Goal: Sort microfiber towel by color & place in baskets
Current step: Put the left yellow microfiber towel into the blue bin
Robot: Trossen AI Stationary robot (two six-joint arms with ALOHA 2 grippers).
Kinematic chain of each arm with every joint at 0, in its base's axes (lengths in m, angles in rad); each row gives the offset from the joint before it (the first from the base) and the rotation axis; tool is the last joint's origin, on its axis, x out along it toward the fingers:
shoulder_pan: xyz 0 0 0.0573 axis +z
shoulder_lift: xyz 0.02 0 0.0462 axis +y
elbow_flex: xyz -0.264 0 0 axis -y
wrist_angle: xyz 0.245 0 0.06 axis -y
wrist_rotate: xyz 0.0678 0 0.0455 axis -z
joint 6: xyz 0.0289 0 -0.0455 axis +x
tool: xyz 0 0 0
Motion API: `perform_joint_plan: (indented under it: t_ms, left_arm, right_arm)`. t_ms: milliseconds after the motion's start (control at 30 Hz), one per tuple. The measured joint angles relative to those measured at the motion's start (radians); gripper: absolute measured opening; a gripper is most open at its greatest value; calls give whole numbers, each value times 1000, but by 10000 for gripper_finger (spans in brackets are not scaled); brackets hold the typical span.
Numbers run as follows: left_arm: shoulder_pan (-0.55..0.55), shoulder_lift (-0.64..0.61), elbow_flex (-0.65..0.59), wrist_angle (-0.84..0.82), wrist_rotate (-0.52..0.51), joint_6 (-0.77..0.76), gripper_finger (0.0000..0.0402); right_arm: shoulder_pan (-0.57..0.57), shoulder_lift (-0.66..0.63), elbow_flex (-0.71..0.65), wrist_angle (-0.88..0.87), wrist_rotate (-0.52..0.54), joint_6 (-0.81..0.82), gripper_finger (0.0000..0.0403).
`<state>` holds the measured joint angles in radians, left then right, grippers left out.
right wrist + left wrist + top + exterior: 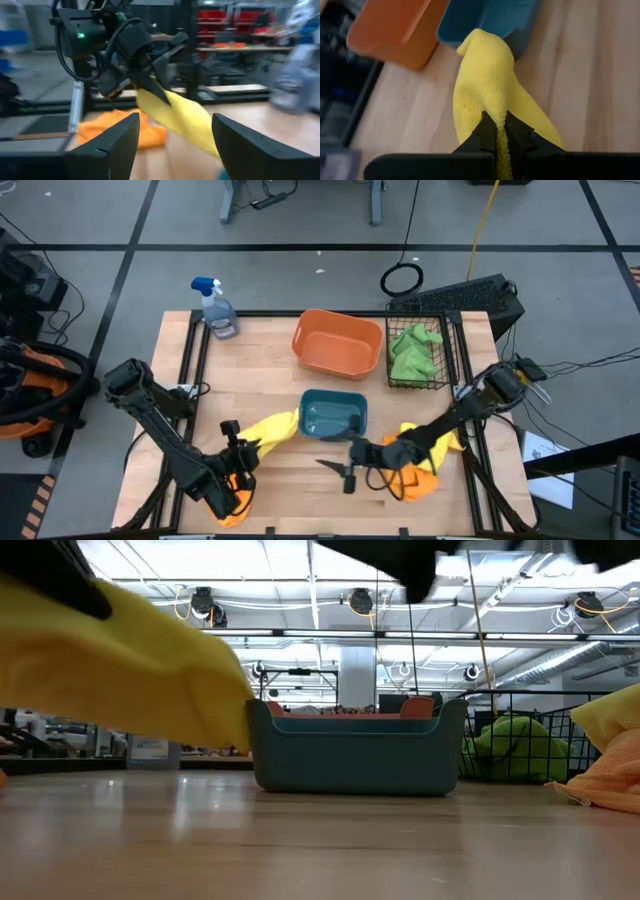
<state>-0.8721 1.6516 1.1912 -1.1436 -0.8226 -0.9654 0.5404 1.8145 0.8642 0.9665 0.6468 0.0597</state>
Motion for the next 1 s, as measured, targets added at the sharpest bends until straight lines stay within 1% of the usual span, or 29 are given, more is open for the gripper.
perform_joint_plan:
  t_ms: [133, 233, 333, 433, 467, 567, 700, 867, 1000]
  left_arm:
    - [-24, 0, 52, -2, -3, 145, 14]
    - [-48, -1, 92, -4, -4, 226, 14]
    - [-83, -1, 119, -11, -10, 259, 15]
    - [-126, -2, 124, -10, -61, 268, 15]
    - [-140, -2, 124, -12, -80, 274, 16]
    - [-177, -2, 124, -19, -120, 293, 16]
    - [-213, -2, 124, -17, -185, 294, 16]
    - [-217, -2, 124, 2, -231, 302, 16]
    - [-203, -2, 124, 87, -279, 410, 16]
  right_arm:
    - [-78, 49, 112, -86, -157, 94, 261]
    - [-122, 83, 218, -222, -212, 123, 280]
    - [-158, 122, 330, -398, -255, 173, 297]
    - [-186, 176, 424, -523, -300, 215, 306]
    - [-193, 194, 447, -551, -324, 222, 307]
    - [-205, 247, 492, -554, -412, 228, 308]
    - [-209, 293, 525, -509, -487, 225, 289]
    - [-209, 309, 531, -410, -574, 165, 239]
    - [-205, 309, 531, -347, -610, 113, 199]
